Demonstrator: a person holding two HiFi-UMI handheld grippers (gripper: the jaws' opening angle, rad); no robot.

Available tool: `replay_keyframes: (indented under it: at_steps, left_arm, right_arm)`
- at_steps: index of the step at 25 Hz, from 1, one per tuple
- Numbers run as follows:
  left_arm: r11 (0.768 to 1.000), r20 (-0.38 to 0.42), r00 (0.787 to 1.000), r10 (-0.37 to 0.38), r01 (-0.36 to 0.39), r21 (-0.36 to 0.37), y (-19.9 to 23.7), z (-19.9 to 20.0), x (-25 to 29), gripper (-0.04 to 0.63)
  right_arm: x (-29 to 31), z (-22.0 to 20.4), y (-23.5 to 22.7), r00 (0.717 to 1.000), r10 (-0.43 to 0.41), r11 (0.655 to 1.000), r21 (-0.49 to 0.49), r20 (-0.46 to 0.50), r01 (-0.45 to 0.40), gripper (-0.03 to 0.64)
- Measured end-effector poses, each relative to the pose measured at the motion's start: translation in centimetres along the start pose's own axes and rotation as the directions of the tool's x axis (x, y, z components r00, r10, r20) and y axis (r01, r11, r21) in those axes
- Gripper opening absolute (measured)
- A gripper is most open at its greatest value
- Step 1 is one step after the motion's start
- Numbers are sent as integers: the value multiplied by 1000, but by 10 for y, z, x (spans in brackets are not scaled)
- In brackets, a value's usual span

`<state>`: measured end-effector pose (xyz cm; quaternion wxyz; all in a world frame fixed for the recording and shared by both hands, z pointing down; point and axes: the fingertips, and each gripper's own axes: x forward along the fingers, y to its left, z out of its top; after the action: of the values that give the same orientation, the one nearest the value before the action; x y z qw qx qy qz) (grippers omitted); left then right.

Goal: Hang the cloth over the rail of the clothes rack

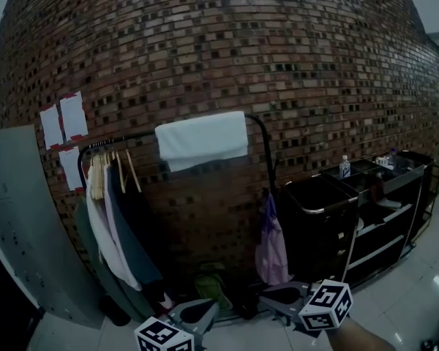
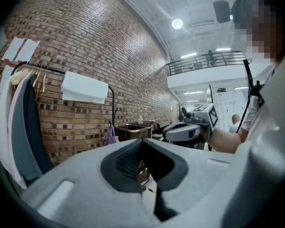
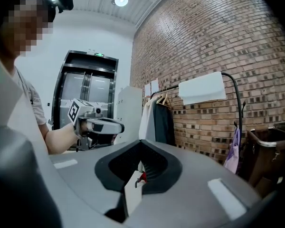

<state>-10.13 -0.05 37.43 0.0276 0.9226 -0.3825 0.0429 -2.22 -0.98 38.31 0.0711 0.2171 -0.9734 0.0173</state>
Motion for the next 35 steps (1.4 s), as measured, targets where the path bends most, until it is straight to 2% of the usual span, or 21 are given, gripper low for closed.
replay_keyframes:
  at_steps: [10, 16, 22, 35]
  left_arm:
    - [1000, -44, 999, 10, -11, -27, -94, -26, 11, 0]
    - [999, -40, 999, 23, -24, -22, -143, -33, 17, 0]
    - [999, -32, 999, 43, -44, -9, -160, -31, 16, 0]
    - [999, -27, 999, 32, -32, -2, -176, -23, 19, 0]
  right_arm:
    - [-71, -26, 41, 996, 89, 996, 17, -1, -89, 2]
    - [-118, -33, 54, 991, 127, 991, 35, 34, -128, 1]
    - [-133, -37, 61, 987, 155, 987, 36, 50, -157, 0]
    - [-141, -42, 56, 989, 141, 990, 14, 42, -142, 0]
